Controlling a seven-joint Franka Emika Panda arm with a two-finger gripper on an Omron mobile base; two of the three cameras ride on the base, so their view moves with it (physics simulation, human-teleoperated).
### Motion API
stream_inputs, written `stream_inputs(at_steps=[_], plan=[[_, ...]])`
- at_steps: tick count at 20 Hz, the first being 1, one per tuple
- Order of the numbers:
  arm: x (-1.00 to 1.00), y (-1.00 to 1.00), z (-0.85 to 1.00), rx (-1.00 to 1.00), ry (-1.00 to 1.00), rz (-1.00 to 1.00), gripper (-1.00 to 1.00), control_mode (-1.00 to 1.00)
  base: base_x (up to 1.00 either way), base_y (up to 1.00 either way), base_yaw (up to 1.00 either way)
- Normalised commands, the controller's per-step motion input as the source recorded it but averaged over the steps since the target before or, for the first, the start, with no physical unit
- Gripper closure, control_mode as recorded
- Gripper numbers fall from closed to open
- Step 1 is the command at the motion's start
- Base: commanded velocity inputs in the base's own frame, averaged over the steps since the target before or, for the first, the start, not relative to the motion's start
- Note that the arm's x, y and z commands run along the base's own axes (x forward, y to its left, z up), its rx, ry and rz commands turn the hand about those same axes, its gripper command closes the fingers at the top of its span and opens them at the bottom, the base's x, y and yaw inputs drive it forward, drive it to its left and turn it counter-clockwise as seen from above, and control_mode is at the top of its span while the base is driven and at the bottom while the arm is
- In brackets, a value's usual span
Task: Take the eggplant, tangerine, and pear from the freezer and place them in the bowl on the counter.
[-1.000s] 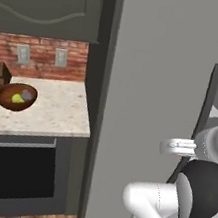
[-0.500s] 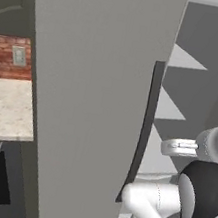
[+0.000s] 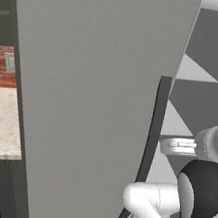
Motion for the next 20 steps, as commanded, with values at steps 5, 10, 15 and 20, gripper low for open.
stream_inputs(at_steps=[5,10,15,20], plan=[[0.0,0.0,0.0,0.0,0.0,0.0,-1.0,1.0,0.61,-0.78,0.0],[0.0,0.0,0.0,0.0,0.0,0.0,-1.0,1.0,0.54,-0.63,-0.04],[0.0,0.0,0.0,0.0,0.0,0.0,-1.0,1.0,1.0,-0.2,-0.13],[0.0,0.0,0.0,0.0,0.0,0.0,-1.0,1.0,1.0,0.04,-0.1]])
